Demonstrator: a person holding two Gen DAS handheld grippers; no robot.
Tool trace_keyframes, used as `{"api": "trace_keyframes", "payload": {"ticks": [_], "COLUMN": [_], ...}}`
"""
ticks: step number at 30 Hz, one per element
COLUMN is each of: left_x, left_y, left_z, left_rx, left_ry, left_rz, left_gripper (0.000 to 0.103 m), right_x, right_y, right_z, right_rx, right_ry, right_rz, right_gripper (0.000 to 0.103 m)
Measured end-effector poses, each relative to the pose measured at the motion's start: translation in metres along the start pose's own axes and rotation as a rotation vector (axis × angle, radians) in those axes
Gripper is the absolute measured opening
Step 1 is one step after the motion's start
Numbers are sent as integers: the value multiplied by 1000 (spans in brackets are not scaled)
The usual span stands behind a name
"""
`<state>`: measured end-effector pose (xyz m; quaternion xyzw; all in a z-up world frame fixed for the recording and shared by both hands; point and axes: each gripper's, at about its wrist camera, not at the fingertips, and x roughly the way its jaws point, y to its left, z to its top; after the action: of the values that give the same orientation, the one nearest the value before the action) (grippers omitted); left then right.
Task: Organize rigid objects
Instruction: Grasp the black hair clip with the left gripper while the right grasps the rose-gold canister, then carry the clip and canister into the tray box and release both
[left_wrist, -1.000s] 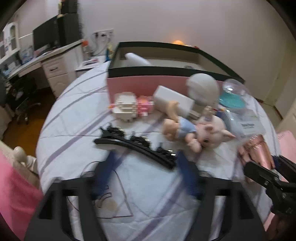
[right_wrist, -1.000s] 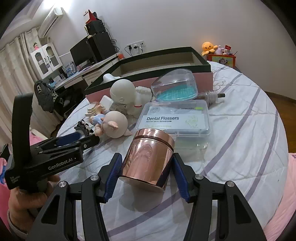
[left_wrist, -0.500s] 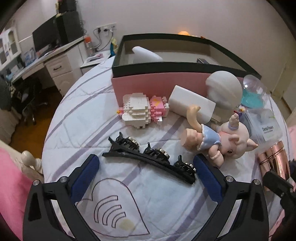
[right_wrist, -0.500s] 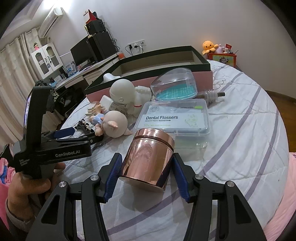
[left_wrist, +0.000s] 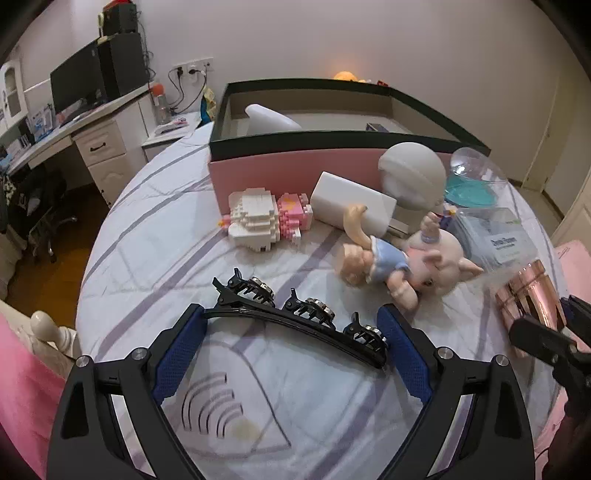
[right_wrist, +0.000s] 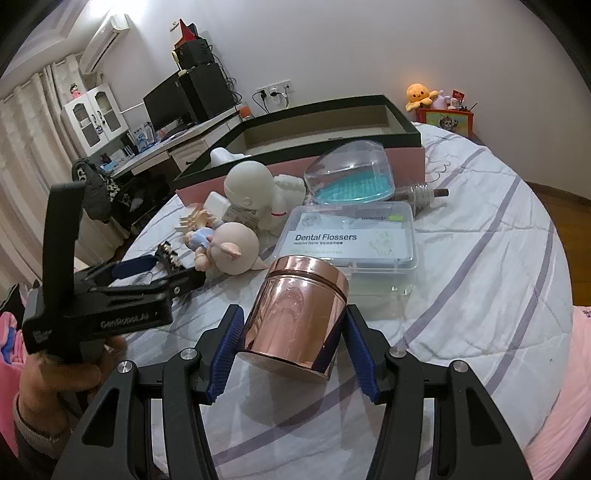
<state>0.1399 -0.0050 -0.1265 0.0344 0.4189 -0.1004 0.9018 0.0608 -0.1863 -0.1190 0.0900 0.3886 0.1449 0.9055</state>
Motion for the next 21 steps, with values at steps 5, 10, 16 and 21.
{"api": "trace_keyframes", "payload": {"ticks": [5, 10, 16, 21], "left_x": [-17, -41, -75, -92], "left_y": [3, 1, -3, -8], "left_z": [-10, -13, 1, 33], "left_rx": [-29, -36, -26, -5], "left_ry": [-25, -71, -155, -224], "left_rz": [-2, -11, -20, -19], "left_gripper": [94, 94, 94, 94], "right_x": [-8, -18, -35, -49], "right_y": [4, 11, 19, 20], "right_z": [3, 3, 23, 62], "right_rx": [-14, -31, -58, -110], "right_ry": [-14, -33, -76, -136], "right_rz": [12, 27, 47, 31], "right_gripper": [56, 56, 56, 56]}}
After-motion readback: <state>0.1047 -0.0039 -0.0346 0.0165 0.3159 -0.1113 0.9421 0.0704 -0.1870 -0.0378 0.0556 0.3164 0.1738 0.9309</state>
